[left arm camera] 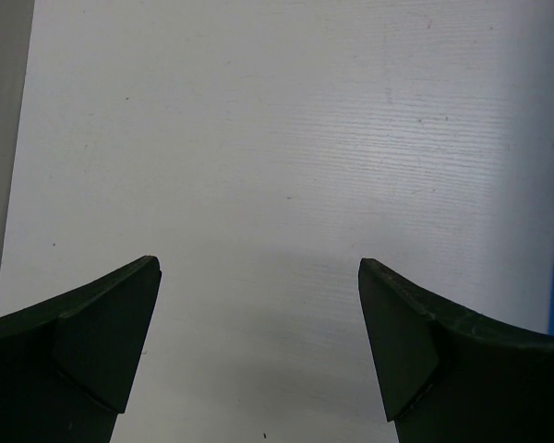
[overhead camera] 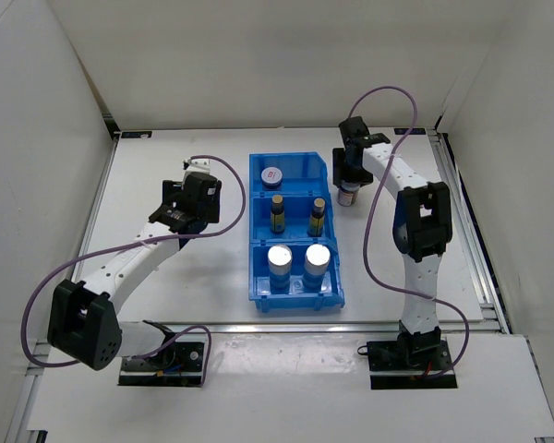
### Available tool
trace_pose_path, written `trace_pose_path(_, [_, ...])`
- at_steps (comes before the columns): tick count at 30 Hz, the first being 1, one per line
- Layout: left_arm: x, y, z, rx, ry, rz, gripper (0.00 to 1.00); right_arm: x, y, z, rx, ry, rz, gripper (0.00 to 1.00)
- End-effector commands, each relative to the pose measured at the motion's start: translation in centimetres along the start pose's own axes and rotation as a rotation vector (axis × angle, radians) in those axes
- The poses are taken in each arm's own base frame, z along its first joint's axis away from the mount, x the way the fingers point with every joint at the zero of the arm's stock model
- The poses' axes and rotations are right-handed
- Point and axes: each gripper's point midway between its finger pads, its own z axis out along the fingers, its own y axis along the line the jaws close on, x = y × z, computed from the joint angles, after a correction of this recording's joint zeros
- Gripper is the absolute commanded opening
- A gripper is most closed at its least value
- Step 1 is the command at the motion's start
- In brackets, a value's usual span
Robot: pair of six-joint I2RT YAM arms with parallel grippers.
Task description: Organize the condiment bottles
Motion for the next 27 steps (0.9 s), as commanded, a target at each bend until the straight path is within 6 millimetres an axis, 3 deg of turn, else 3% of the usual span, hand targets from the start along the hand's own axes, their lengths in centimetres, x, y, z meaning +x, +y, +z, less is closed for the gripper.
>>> trace_pose_path(1, [-1.6, -0.2, -0.5, 0.017, -0.036, -0.034, 0.99, -1.6, -1.0, -1.7, 0.039, -0.073, 0.031, 0.18])
trace_pose_path(6, [-1.6, -0.4, -0.6, 0.026, -0.035, -0.034, 0.99, -3.0, -1.5, -4.7, 0.037, -0.138, 0.044, 0.0])
trace_pose_path(14, [-1.6, -0.4, -0.6, 0.026, -0.035, -0.034, 0.99, -5.4, -1.5, -9.3, 0.014, -0.246, 0.018, 0.0])
trace_pose_path(16, [-1.6, -0.4, -0.6, 0.026, -0.035, -0.034, 0.99, -6.2, -0.2, -11.4, -0.021, -0.289, -0.008, 0.0])
trace_pose_path(22, [-1.8, -0.3, -0.8, 0.027, -0.042, -0.039, 0.99, -8.0, 3.5, -15.0, -0.119, -0.376, -0.096, 0.0])
trace_pose_path(26, [-2.2, -0.3, -0.9, 0.029, -0.05, -0.045, 0.99, -8.6, 6.6, -16.0, -0.179, -0.401, -0.156, 0.0])
trace_pose_path(27, [-2.4, -0.2, -1.1, 0.03, -0.057, -0.05, 0.99, -8.6, 7.3, -15.1, -0.18, -0.39, -0.178, 0.0])
